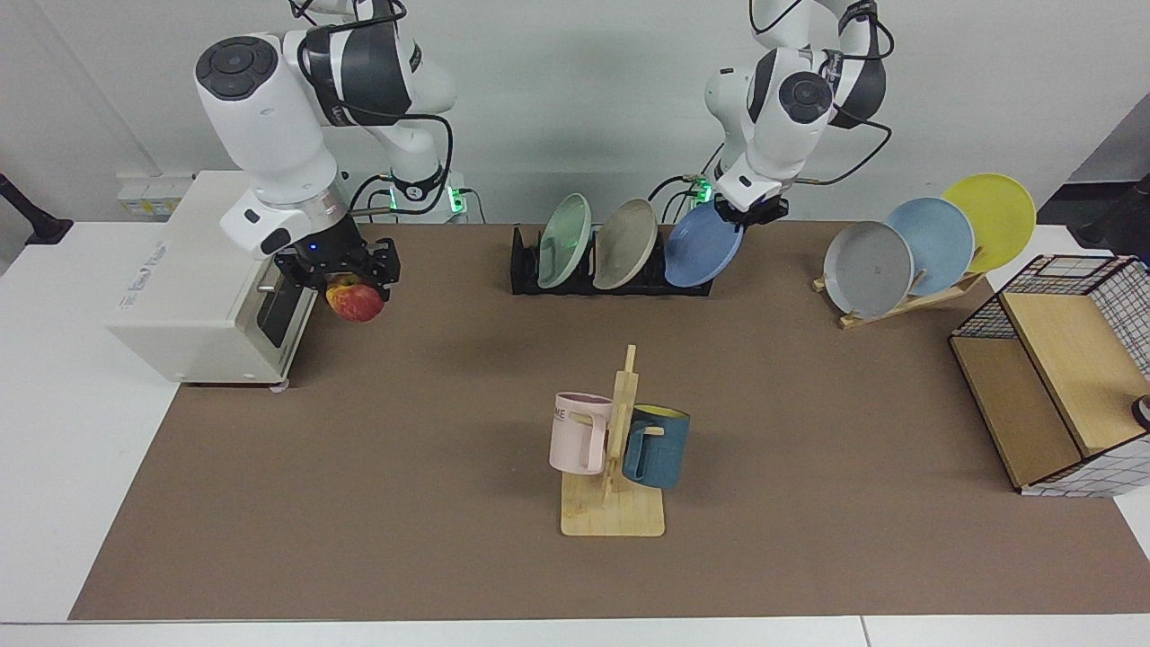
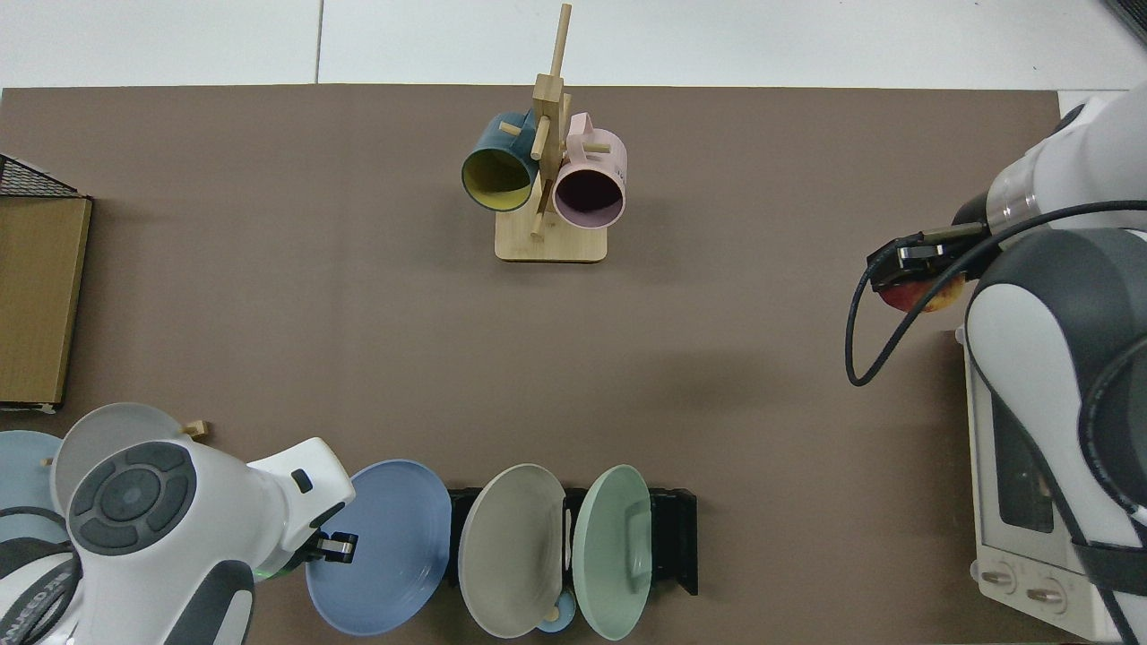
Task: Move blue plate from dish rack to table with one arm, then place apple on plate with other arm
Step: 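Lift the blue plate up out of the rack with the left gripper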
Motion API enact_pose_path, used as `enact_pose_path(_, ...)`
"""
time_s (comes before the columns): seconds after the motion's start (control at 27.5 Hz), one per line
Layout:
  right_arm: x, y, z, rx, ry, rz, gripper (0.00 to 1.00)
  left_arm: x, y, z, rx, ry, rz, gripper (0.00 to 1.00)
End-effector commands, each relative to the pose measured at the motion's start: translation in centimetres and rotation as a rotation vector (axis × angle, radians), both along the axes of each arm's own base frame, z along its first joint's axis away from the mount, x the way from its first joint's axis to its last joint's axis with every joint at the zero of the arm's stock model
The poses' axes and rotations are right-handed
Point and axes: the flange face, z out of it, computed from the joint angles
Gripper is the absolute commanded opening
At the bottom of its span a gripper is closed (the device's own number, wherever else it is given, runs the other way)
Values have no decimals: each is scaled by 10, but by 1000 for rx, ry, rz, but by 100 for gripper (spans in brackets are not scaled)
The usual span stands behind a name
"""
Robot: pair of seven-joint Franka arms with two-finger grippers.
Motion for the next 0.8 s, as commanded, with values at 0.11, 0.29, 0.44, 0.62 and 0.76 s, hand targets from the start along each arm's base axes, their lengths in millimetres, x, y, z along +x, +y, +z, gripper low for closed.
enact_pose_path(0.11, -2, 7, 5, 54, -1, -18, 0, 11, 7, 53, 63, -52, -29, 0)
enact_pose_path(0.29, -1, 7, 6, 53, -7, -18, 0, 32, 14, 80, 37, -104, -4, 0)
enact_pose_path(0.44, -1, 6, 6, 56, -10, -20, 0, 61, 24, 105, 4, -144, 12, 0)
enact_pose_path(0.62, -1, 5, 7, 48, -12, -19, 0, 101, 43, 109, -73, -172, 70, 0)
enact_pose_path(0.76, -1, 7, 7, 50, -12, -18, 0, 125, 57, 102, -254, -170, 132, 0)
